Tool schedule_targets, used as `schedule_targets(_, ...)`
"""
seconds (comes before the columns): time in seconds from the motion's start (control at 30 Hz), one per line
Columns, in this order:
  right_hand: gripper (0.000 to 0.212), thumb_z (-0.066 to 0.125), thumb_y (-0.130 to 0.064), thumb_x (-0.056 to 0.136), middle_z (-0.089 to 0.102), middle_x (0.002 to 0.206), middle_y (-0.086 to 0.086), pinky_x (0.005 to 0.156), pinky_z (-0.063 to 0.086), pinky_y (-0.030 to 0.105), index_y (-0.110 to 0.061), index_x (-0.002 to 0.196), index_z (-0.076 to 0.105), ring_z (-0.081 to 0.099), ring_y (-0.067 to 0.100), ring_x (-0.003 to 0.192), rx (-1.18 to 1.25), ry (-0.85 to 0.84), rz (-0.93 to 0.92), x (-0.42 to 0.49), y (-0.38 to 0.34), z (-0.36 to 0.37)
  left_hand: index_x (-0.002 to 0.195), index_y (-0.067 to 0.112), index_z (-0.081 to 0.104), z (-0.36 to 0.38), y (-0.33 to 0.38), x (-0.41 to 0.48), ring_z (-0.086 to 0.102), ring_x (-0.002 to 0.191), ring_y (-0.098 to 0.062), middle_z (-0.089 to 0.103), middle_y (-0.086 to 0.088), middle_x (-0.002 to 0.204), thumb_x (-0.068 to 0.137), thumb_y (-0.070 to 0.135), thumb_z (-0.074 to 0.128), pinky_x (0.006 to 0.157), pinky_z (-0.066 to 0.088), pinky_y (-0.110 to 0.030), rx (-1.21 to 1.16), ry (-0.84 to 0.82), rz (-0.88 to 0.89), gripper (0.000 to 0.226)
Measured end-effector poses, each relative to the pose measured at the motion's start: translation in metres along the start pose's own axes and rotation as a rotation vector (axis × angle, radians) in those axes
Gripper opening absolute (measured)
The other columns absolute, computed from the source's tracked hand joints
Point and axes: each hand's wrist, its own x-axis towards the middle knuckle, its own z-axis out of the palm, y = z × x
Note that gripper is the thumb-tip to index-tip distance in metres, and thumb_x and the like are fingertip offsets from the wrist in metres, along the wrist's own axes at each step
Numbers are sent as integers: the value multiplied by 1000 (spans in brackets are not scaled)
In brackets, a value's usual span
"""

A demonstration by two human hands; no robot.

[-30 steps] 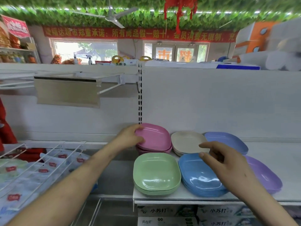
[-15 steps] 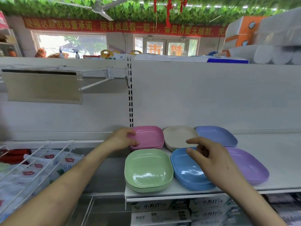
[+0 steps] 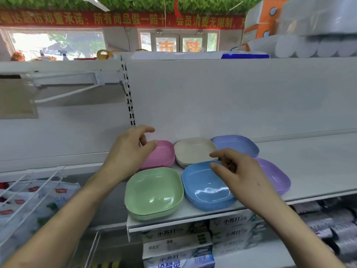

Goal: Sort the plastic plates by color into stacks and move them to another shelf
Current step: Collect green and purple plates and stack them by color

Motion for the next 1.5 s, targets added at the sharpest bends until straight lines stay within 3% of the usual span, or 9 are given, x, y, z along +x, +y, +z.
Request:
schedule_targets(0.1,14,67,-36,93,58,69,-14,61,40,18,-38,106,69,55,5,66,-5,26,9,-4,15,-32,126,35,66,22,54,-8,59,79,-12,61,8,85,93,36,69,78,49,-32,-76,18,60,33)
schedule_targets(0.2,18,68,-33,94,60,72,-8,65,42,19,-36,111,70,57,7,70,-41,59,1,-12,37,-83,122,40,65,67,109,-15,61,80,-10,61,9,88,94,35,68,77,53,-31,-167,-16,107,29)
schedule_targets(0.33,20,66,-36,95,60,78,-8,68,40,15,-36,114,69,58,6,77,-111,106,49,-32,81,-171,123,40,64,149,189,-22,62,85,-6,64,10,93,94,33,67,75,44,-21,-217,-132,185,30)
schedule_targets(0.6,20,65,-36,95,59,81,-9,69,41,22,-37,114,68,57,6,74,-262,288,198,-112,184,-350,120,39,66,307,360,-31,63,92,-9,63,10,94,95,37,68,78,43,-23,-402,-306,345,25)
schedule_targets(0.7,21,67,-36,94,60,83,-12,69,40,16,-36,115,69,58,2,77,-318,373,268,-144,218,-409,122,40,65,359,422,-39,63,97,-8,64,12,96,96,39,65,81,46,-26,-456,-403,407,27)
schedule_targets(1.0,17,62,-40,98,58,81,-7,64,43,20,-38,115,66,57,8,73,-409,515,435,-207,307,-540,120,41,66,498,576,-45,64,99,-8,64,13,100,95,38,66,90,52,-36,-524,-569,562,24)
schedule_targets(1.27,18,63,-36,98,57,82,-7,66,42,18,-36,115,67,55,7,76,-467,550,505,-196,421,-645,122,39,67,638,685,-19,62,100,-2,65,15,105,96,38,65,93,52,-31,-576,-606,571,26)
schedule_targets(1.4,19,61,-39,98,56,83,-10,68,41,19,-37,116,66,56,5,76,-486,494,506,-163,488,-704,120,38,67,705,736,6,63,89,-1,65,13,100,96,35,65,86,52,-27,-588,-612,521,24)
schedule_targets(1.5,20,61,-38,98,58,85,-8,70,43,22,-37,118,66,56,7,75,-490,471,491,-136,528,-745,121,37,67,745,768,29,62,92,-2,64,14,100,97,35,66,86,52,-29,-573,-593,510,25)
